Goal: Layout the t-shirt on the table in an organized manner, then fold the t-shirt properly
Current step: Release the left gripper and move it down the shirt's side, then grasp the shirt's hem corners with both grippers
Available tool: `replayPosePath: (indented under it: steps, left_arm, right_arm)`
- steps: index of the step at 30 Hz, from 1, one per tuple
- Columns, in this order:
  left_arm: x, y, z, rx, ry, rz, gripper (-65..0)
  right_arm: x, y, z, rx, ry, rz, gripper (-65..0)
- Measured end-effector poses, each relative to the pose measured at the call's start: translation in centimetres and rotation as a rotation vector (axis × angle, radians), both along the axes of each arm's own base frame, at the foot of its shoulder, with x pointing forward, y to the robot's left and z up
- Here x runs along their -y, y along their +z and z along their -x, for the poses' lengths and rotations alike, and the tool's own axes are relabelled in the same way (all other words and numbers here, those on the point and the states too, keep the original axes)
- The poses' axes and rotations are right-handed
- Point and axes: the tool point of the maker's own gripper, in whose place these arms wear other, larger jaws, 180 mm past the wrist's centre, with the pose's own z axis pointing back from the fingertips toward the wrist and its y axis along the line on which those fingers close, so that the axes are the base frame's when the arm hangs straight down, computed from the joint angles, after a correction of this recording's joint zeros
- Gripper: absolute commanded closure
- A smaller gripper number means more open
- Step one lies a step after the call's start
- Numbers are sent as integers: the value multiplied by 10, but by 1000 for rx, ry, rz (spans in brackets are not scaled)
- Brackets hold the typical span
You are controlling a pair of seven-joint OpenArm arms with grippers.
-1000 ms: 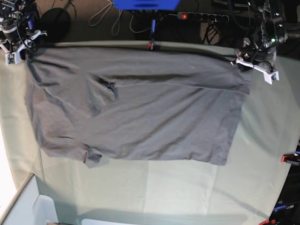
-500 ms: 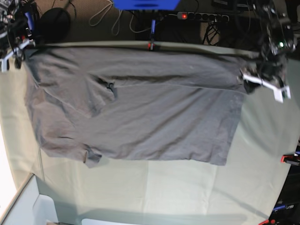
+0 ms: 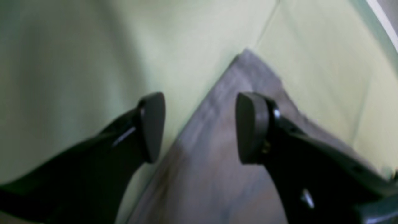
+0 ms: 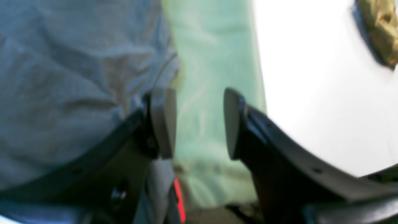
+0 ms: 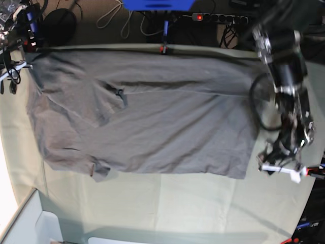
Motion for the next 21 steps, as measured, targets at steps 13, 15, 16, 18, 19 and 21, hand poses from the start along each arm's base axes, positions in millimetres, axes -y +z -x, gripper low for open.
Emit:
replayPosePath:
  steps: [13, 15, 16, 18, 19, 21]
  left_arm:
    - [46, -68, -25, -14, -212, -322, -352]
    - [45, -69, -23, -2, -207, -336, -352]
    - [46, -71, -21, 4, -208, -337, -352]
    - [49, -75, -16, 15, -214, -347, -352]
    - [49, -77, -13, 19, -213, -349, -351]
    - [49, -79, -11, 16, -215, -349, -348]
  right_arm:
    - [-3, -2, -5, -2, 9, -6, -256]
    - [-5, 1, -10, 17, 11, -10, -256]
    - [-5, 2, -11, 21, 11, -10, -256]
    - [-5, 1, -11, 20, 11, -9, -256]
    - [-5, 1, -10, 15, 12, -10, -256]
    - [-9, 0, -15, 13, 24, -13, -256]
